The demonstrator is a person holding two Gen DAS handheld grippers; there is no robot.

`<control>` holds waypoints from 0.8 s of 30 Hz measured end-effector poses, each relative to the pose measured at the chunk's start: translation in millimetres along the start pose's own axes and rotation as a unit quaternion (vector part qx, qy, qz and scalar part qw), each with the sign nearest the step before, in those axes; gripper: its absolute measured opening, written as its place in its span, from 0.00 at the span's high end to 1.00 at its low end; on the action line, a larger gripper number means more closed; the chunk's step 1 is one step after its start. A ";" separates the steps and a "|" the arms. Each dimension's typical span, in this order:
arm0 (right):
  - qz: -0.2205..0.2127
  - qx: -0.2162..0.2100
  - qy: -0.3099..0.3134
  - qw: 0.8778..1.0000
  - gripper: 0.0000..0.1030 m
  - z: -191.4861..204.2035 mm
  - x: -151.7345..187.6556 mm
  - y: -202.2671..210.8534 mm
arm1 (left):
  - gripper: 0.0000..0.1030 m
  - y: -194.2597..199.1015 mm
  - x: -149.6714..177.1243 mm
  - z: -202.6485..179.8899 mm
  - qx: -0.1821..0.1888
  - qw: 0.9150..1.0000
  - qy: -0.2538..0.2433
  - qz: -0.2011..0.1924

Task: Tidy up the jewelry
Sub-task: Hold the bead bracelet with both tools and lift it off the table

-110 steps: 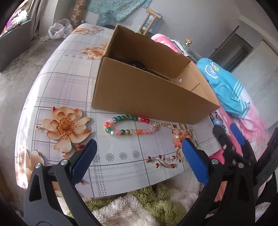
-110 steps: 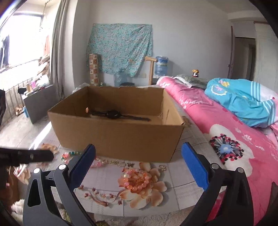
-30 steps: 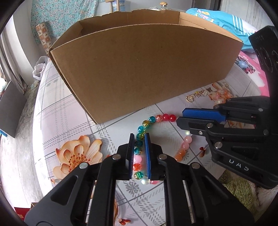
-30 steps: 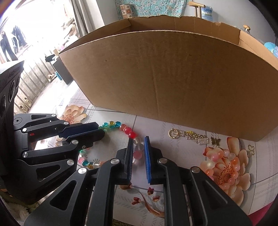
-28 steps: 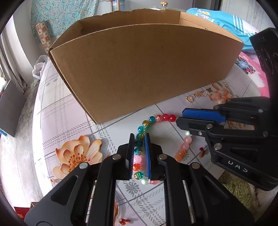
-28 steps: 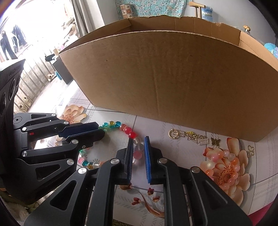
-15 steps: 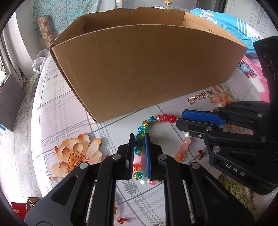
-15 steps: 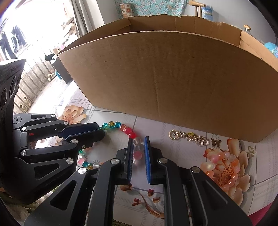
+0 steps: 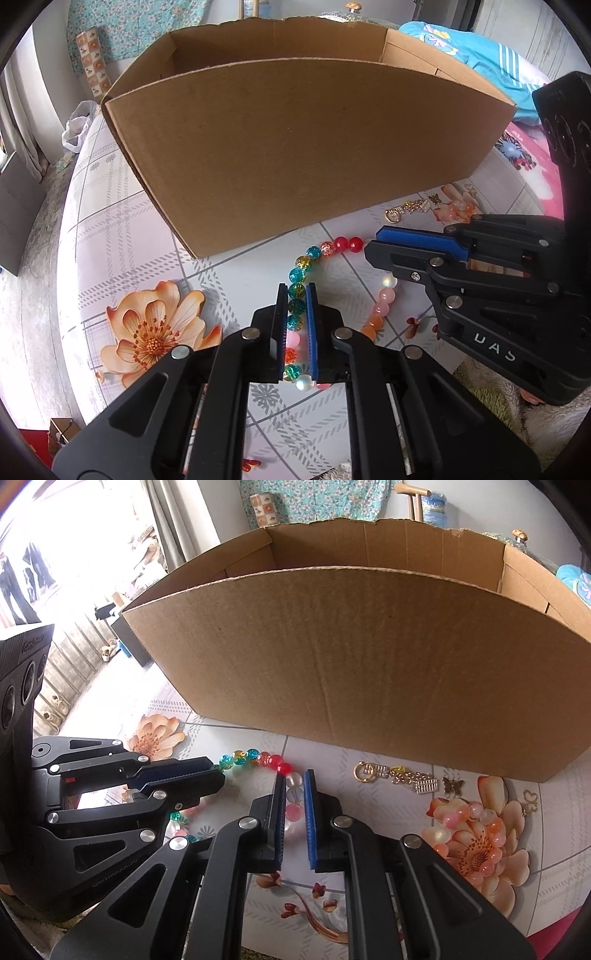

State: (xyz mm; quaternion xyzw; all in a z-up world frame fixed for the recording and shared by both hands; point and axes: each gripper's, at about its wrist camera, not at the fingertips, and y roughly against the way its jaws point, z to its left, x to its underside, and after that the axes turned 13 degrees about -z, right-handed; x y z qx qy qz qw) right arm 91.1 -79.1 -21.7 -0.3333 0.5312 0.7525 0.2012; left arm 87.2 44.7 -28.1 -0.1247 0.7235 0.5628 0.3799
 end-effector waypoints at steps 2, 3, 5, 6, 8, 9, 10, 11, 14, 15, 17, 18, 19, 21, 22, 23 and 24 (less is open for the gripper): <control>-0.001 0.000 -0.002 1.000 0.90 -1.3 0.5 0.7 | 0.92 0.9 -0.1 -4.0 0.001 1.000 -0.003 0.000; -0.001 -0.001 -0.002 1.000 0.90 -1.8 0.4 0.9 | 0.92 1.1 -0.2 -5.8 0.001 1.000 -0.006 0.000; -0.003 -0.001 -0.001 1.000 0.90 -1.4 1.8 2.2 | 0.92 3.2 -0.8 -10.3 -0.001 1.000 -0.013 -0.002; -0.004 -0.001 0.000 1.000 0.90 -1.0 2.6 3.1 | 0.92 3.7 -0.9 -10.9 -0.002 1.000 -0.014 -0.004; -0.005 0.000 -0.001 1.000 0.90 -1.5 3.0 3.7 | 0.92 4.3 -1.3 -14.0 -0.003 1.000 -0.015 -0.004; -0.005 0.000 -0.001 1.000 0.90 -0.4 3.5 4.2 | 0.92 4.1 -1.0 -14.0 -0.004 1.000 -0.015 -0.004; -0.005 -0.001 -0.002 1.000 0.90 -2.2 4.5 5.8 | 0.92 3.8 -1.2 -14.3 -0.004 1.000 -0.014 -0.004; -0.006 0.000 -0.003 1.000 0.90 -1.8 5.5 6.7 | 0.92 3.6 -1.4 -14.6 -0.004 1.000 -0.014 -0.004; -0.007 0.000 -0.004 1.000 0.90 -3.2 7.1 8.1 | 0.92 3.4 -2.9 -16.8 -0.004 1.000 -0.017 -0.003; -0.007 0.000 -0.005 1.000 0.90 -3.9 7.3 8.8 | 0.92 3.6 -2.9 -17.9 -0.004 1.000 -0.019 -0.004; -0.008 0.000 -0.005 1.000 0.90 -5.1 7.2 9.4 | 0.92 3.8 -3.0 -19.3 -0.005 1.000 -0.021 -0.004; -0.008 -0.001 -0.006 1.000 0.90 -5.4 7.3 9.6 | 0.92 4.0 -2.9 -19.3 -0.005 1.000 -0.021 -0.004; -0.009 0.000 -0.005 1.000 0.90 -5.6 7.1 10.1 | 0.92 4.3 -2.8 -19.1 -0.005 1.000 -0.021 -0.005; -0.011 0.000 -0.005 1.000 0.90 -6.0 7.1 11.6 | 0.92 4.8 -3.0 -19.4 -0.007 1.000 -0.021 -0.005; -0.011 0.000 -0.005 1.000 0.90 -5.8 6.8 12.1 | 0.92 5.8 -3.4 -20.6 -0.007 1.000 -0.021 -0.006; -0.013 0.000 -0.006 1.000 0.90 -6.1 7.0 13.1 | 0.92 6.4 -3.8 -20.6 -0.007 1.000 -0.021 -0.006; -0.013 0.000 -0.005 1.000 0.90 -6.2 7.4 14.0 | 0.92 6.9 -3.8 -21.2 -0.008 1.000 -0.022 -0.006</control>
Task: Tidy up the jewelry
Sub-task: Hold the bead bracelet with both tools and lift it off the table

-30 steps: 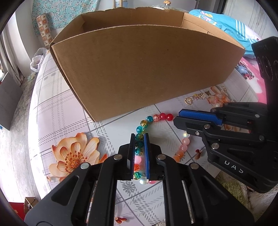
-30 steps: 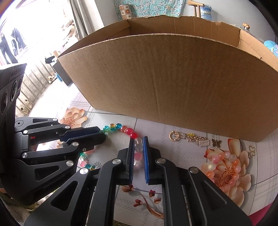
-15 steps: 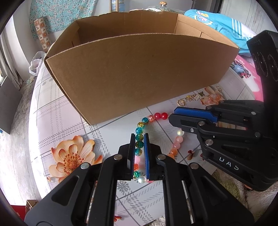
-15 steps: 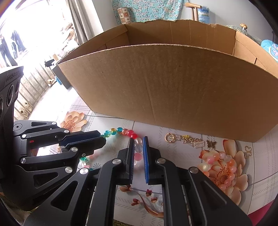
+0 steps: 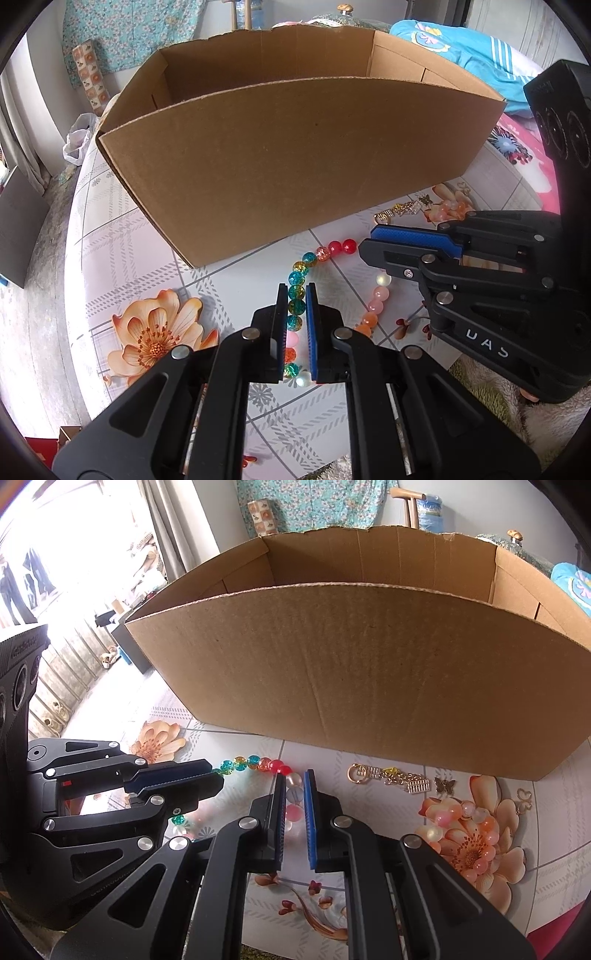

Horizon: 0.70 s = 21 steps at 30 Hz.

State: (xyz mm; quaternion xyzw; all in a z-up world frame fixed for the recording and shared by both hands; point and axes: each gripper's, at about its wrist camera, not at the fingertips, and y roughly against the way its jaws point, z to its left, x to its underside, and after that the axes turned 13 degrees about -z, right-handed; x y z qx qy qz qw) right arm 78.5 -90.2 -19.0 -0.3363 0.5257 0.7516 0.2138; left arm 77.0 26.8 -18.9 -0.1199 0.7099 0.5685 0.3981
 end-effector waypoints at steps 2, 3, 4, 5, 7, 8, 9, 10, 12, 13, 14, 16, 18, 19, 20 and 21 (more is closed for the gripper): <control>-0.002 0.001 0.000 1.000 0.90 0.3 0.8 2.4 | 0.92 1.3 -0.3 -2.0 -0.001 1.000 -0.003 -0.001; -0.003 0.000 0.000 1.000 0.90 0.5 1.1 3.5 | 0.92 2.0 -0.4 -2.5 -0.001 1.000 -0.003 -0.002; -0.004 0.001 0.000 1.000 0.90 0.7 1.4 4.7 | 0.92 3.5 0.0 -2.3 -0.002 1.000 -0.004 -0.003; -0.005 0.001 0.000 1.000 0.90 0.5 1.9 6.3 | 0.92 5.0 0.1 -2.6 -0.002 1.000 -0.004 -0.004; -0.007 0.001 0.000 1.000 0.90 0.6 2.5 8.9 | 0.92 7.7 -0.3 -4.3 -0.003 1.000 -0.005 -0.007; -0.008 0.001 0.001 1.000 0.90 0.7 2.8 10.5 | 0.92 9.2 -0.4 -5.2 -0.003 1.000 -0.006 -0.008; -0.009 0.001 0.001 1.000 0.90 0.6 3.0 11.7 | 0.92 10.7 -0.5 -5.8 -0.003 1.000 -0.007 -0.010; -0.010 0.001 0.002 1.000 0.90 0.6 3.2 13.0 | 0.92 12.4 -0.2 -6.5 -0.004 1.000 -0.007 -0.011; -0.012 0.002 0.003 1.000 0.90 0.6 3.5 15.9 | 0.92 15.1 1.7 -8.1 -0.004 1.000 -0.008 -0.014; -0.014 0.002 0.003 1.000 0.90 0.5 3.7 17.4 | 0.92 16.7 2.0 -9.1 -0.005 1.000 -0.009 -0.016; -0.015 0.003 0.003 1.000 0.90 0.0 3.8 18.8 | 0.92 18.3 2.6 -9.9 -0.005 1.000 -0.010 -0.017; -0.017 0.004 0.002 1.000 0.90 -0.7 4.1 22.1 | 0.92 21.9 3.4 -11.9 -0.005 1.000 -0.011 -0.020; -0.022 0.005 0.003 1.000 0.91 0.0 4.4 26.7 | 0.92 25.7 3.8 -13.6 -0.005 1.000 -0.013 -0.025; -0.024 0.005 0.003 1.000 0.91 0.3 4.4 28.9 | 0.92 28.1 4.4 -14.6 -0.005 1.000 -0.015 -0.027; -0.027 0.006 0.003 1.000 0.90 0.9 4.5 31.6 | 0.92 29.7 4.2 -13.9 -0.004 0.999 -0.016 -0.029; -0.029 0.007 0.003 1.000 0.90 1.2 4.8 34.2 | 0.92 31.3 4.1 -13.5 -0.004 0.999 -0.016 -0.032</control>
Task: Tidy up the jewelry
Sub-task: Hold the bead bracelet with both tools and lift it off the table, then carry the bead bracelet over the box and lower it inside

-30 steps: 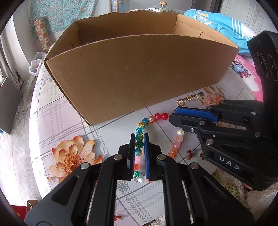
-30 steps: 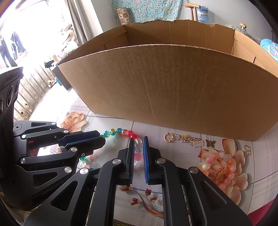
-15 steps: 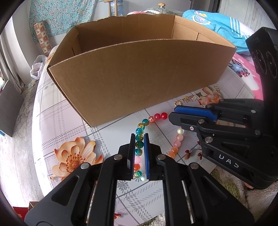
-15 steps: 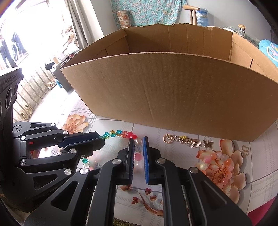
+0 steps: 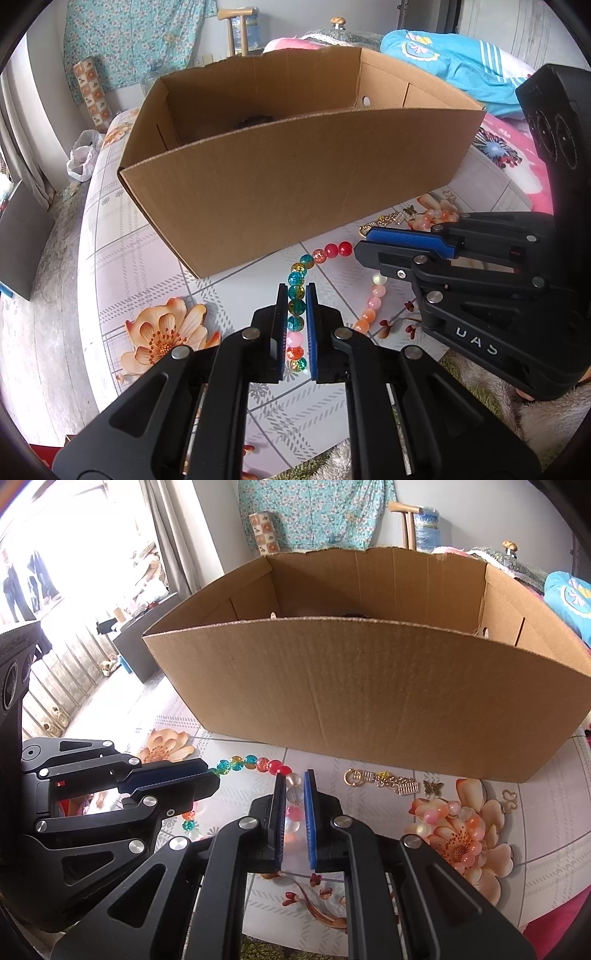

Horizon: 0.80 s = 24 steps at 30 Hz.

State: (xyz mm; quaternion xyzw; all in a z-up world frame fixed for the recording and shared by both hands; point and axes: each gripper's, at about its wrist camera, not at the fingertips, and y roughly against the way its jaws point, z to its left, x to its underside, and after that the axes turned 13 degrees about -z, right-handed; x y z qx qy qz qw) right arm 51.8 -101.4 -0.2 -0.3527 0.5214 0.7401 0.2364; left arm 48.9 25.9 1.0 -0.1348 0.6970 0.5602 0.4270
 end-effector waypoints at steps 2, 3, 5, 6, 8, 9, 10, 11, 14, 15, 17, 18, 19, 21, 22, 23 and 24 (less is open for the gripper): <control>-0.005 0.001 0.000 1.000 0.90 0.4 0.0 5.5 | 0.92 4.4 -1.8 0.8 0.003 1.000 0.004 -0.006; -0.008 0.001 0.000 1.000 0.90 0.5 0.1 8.0 | 0.92 7.1 -2.9 1.4 0.006 1.000 0.008 -0.009; -0.013 0.003 0.001 1.000 0.90 0.7 0.7 13.2 | 0.92 12.9 -5.7 3.7 0.013 1.000 0.014 -0.017; -0.015 0.003 0.002 1.000 0.90 0.9 0.8 16.1 | 0.92 15.8 -6.8 3.8 0.015 1.000 0.015 -0.021; -0.021 0.004 0.003 1.000 0.90 -0.9 0.7 22.9 | 0.92 21.9 -8.7 5.5 0.016 0.999 0.012 -0.029; -0.024 0.005 0.004 1.000 0.90 -0.7 0.1 25.5 | 0.92 25.1 -9.5 4.9 0.018 0.999 0.010 -0.034; -0.027 0.006 0.006 1.000 0.90 -0.5 -0.1 27.6 | 0.92 26.9 -10.2 4.0 0.019 0.999 0.009 -0.037; -0.031 0.008 0.008 0.999 0.90 -0.1 -0.4 31.3 | 0.92 29.3 -10.8 3.2 0.021 0.999 0.008 -0.041; -0.042 0.011 0.012 0.999 0.90 3.8 -1.2 41.1 | 0.92 36.9 -13.3 0.3 0.026 0.998 0.004 -0.051; -0.046 0.012 0.012 0.999 0.91 6.9 -1.3 45.8 | 0.92 40.8 -14.8 -0.2 0.028 0.998 0.003 -0.057; -0.056 0.014 0.018 0.998 0.90 8.7 -5.2 53.5 | 0.92 47.5 -18.5 -2.4 0.035 0.997 0.002 -0.067; -0.061 0.016 0.022 0.998 0.90 12.6 -7.4 55.6 | 0.92 51.6 -21.1 -3.5 0.038 0.997 0.001 -0.072; -0.066 0.015 0.025 0.997 0.90 13.4 -9.9 60.1 | 0.92 55.4 -25.1 -4.4 0.049 0.996 0.005 -0.076; -0.077 0.009 0.025 0.997 0.91 13.6 -17.8 69.6 | 0.92 65.4 -36.3 -3.1 0.073 0.993 0.017 -0.087; -0.087 0.005 0.024 0.996 0.91 13.6 -22.9 76.5 | 0.92 71.7 -42.0 -6.1 0.067 0.993 0.001 -0.098; -0.100 0.002 0.025 0.995 0.90 14.2 -29.1 84.3 | 0.92 77.5 -47.8 -9.8 0.063 0.992 -0.015 -0.111; -0.112 -0.001 0.028 0.993 0.90 15.6 -35.3 91.2 | 0.92 84.9 -55.6 -11.0 0.066 0.990 -0.024 -0.125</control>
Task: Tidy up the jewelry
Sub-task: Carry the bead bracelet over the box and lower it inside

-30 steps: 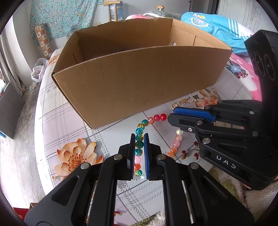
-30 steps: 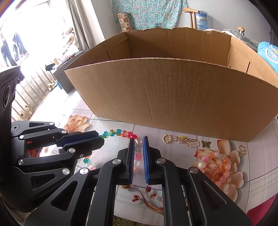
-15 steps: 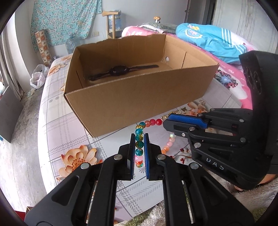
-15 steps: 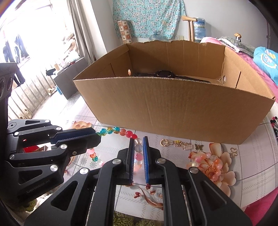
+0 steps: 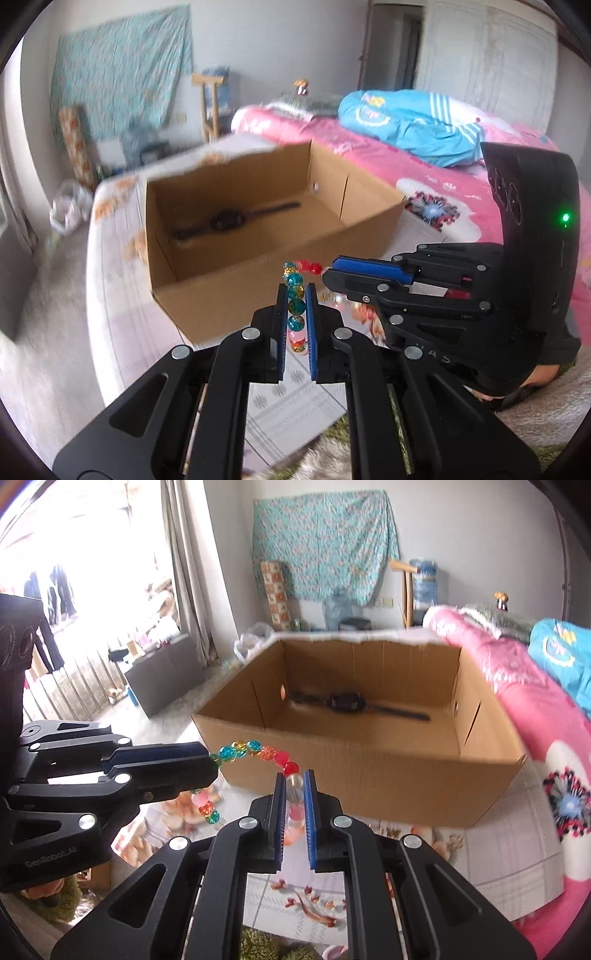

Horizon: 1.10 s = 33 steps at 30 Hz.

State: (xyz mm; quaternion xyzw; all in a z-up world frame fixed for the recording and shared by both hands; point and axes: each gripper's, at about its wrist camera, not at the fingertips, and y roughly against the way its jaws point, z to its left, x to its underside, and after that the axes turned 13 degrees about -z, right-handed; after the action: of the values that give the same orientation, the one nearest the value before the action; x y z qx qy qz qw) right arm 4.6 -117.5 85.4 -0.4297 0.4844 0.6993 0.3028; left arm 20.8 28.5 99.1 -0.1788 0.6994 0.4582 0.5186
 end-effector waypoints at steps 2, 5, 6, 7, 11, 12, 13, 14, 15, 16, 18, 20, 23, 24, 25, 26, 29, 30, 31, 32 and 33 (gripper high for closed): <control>-0.024 -0.007 0.007 1.000 0.90 0.7 -16.9 9.3 | 0.92 6.3 -16.8 0.6 0.009 1.000 -0.006 -0.022; -0.052 -0.023 0.021 0.998 0.90 -1.8 -47.3 11.6 | 0.92 7.6 -42.8 4.9 0.016 0.999 -0.009 -0.051; -0.054 -0.029 0.020 0.998 0.90 -4.8 -56.5 7.2 | 0.92 5.2 -51.7 8.3 0.020 0.998 -0.007 -0.058; -0.055 -0.036 0.019 0.998 0.90 -8.9 -67.1 1.2 | 0.92 2.1 -58.9 11.5 0.021 0.998 -0.007 -0.063; -0.030 -0.065 0.001 0.997 0.90 -27.1 -102.5 -41.8 | 0.92 -24.3 -82.4 31.5 0.009 0.998 -0.005 -0.062; -0.017 -0.075 -0.007 0.997 0.90 -31.8 -107.7 -54.7 | 0.92 -32.9 -85.9 38.8 0.006 0.998 0.000 -0.055; 0.001 -0.082 -0.017 0.996 0.90 -36.8 -112.4 -71.4 | 0.92 -43.5 -88.6 46.7 0.001 0.999 0.004 -0.047; 0.016 -0.086 -0.023 0.996 0.90 -40.2 -114.7 -85.0 | 0.92 -52.3 -89.8 53.8 -0.004 0.999 0.007 -0.037; 0.038 -0.093 -0.031 0.995 0.90 -43.6 -115.6 -102.9 | 0.92 -65.5 -89.1 62.0 -0.009 1.000 0.014 -0.020; 0.059 -0.098 -0.042 0.993 0.90 -47.5 -114.7 -121.1 | 0.92 -74.6 -87.6 68.8 -0.011 1.000 0.018 -0.007; 0.109 -0.106 -0.067 0.986 0.90 -51.3 -107.0 -154.9 | 0.92 -96.9 -80.8 82.8 -0.018 0.999 0.027 0.026; 0.155 -0.114 -0.087 0.977 0.90 -52.9 -94.7 -181.6 | 0.92 -114.3 -69.5 93.4 -0.025 0.997 0.037 0.060; 0.222 -0.120 -0.108 0.962 0.90 -52.7 -76.8 -217.7 | 0.92 -132.2 -53.5 103.5 -0.032 0.994 0.041 0.099; 0.235 -0.117 -0.115 0.958 0.90 -51.7 -69.5 -220.6 | 0.92 -136.6 -49.1 105.2 -0.035 0.992 0.041 0.110; 0.251 -0.112 -0.120 0.954 0.90 -53.0 -67.3 -229.3 | 0.92 -138.5 -45.2 106.3 -0.040 0.991 0.040 0.119; 0.270 -0.116 -0.124 0.948 0.89 -54.2 -62.5 -235.7 | 0.91 -141.0 -42.2 107.5 -0.045 0.990 0.040 0.128; 0.299 -0.111 -0.138 0.938 0.89 -56.9 -54.7 -248.4 | 0.90 -142.5 -35.7 109.8 -0.049 0.988 0.048 0.138; 0.298 -0.112 -0.137 0.938 0.89 -55.6 -54.8 -247.3 | 0.89 -141.2 -34.7 110.1 -0.050 0.988 0.049 0.137; 0.294 -0.114 -0.141 0.939 0.89 -55.5 -55.6 -245.4 | 0.89 -140.5 -33.7 110.6 -0.051 0.988 0.050 0.137; 0.288 -0.115 -0.141 0.940 0.89 -55.7 -57.1 -243.0 | 0.89 -141.1 -33.7 111.6 -0.051 0.988 0.051 0.136; 0.283 -0.116 -0.140 0.942 0.89 -56.3 -58.9 -239.5 | 0.89 -138.9 -33.1 111.8 -0.052 0.988 0.053 0.135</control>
State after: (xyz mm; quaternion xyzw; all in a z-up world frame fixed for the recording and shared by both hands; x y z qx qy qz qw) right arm 249.4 -87.5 29.1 -0.2045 0.4544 0.8605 0.1056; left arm 197.5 41.7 60.6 -0.1332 0.7185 0.5500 0.4043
